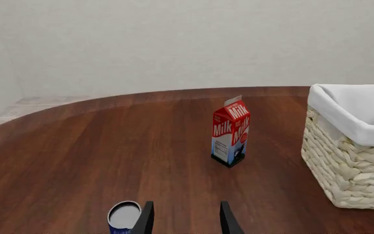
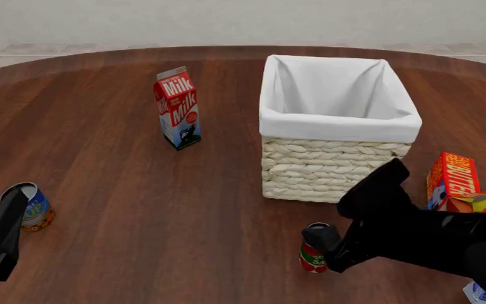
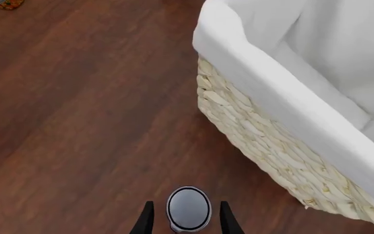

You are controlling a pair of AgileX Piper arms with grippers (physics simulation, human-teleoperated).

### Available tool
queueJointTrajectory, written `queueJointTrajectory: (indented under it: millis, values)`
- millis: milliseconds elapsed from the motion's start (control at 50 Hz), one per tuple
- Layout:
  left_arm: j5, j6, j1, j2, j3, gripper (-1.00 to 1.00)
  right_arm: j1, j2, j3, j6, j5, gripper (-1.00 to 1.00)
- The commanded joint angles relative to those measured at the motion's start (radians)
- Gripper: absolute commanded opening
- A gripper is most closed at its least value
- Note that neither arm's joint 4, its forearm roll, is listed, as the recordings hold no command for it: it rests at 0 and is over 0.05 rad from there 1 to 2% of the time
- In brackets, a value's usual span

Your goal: Pick up the alphabet soup and the tomato sauce, and put them in the basket.

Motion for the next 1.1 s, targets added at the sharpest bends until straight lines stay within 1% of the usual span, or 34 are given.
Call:
queueJointTrajectory:
  millis: [20,100,300,420,540,620,860,940,1020,1100]
  values:
    - [-0.011,-0.002,0.001,0.012,0.000,1.00,-0.010,0.059,0.008,-0.001,-0.053,1.00]
    - [-0.048,-0.002,0.002,0.050,0.000,1.00,-0.015,0.077,0.017,-0.004,-0.070,1.00]
    - [-0.058,-0.004,0.001,0.061,0.000,1.00,-0.020,0.078,0.040,-0.002,-0.073,1.00]
    - [-0.088,-0.004,0.002,0.091,0.000,1.00,-0.010,0.084,0.059,0.007,-0.088,1.00]
    - [-0.083,-0.004,0.002,0.085,0.000,1.00,-0.009,0.110,0.065,0.007,-0.107,1.00]
    - [-0.044,-0.005,0.001,0.047,0.000,1.00,-0.008,0.114,0.064,0.007,-0.107,1.00]
    - [-0.087,-0.005,0.001,0.091,0.000,1.00,0.003,0.163,0.072,0.019,-0.147,1.00]
    - [-0.090,-0.005,0.001,0.093,0.000,1.00,0.008,0.179,0.074,0.022,-0.158,1.00]
    - [-0.061,-0.005,0.002,0.064,0.000,1.00,0.006,0.189,0.072,0.022,-0.165,1.00]
    - [-0.078,-0.005,0.002,0.082,0.000,1.00,0.008,0.205,0.075,0.026,-0.180,1.00]
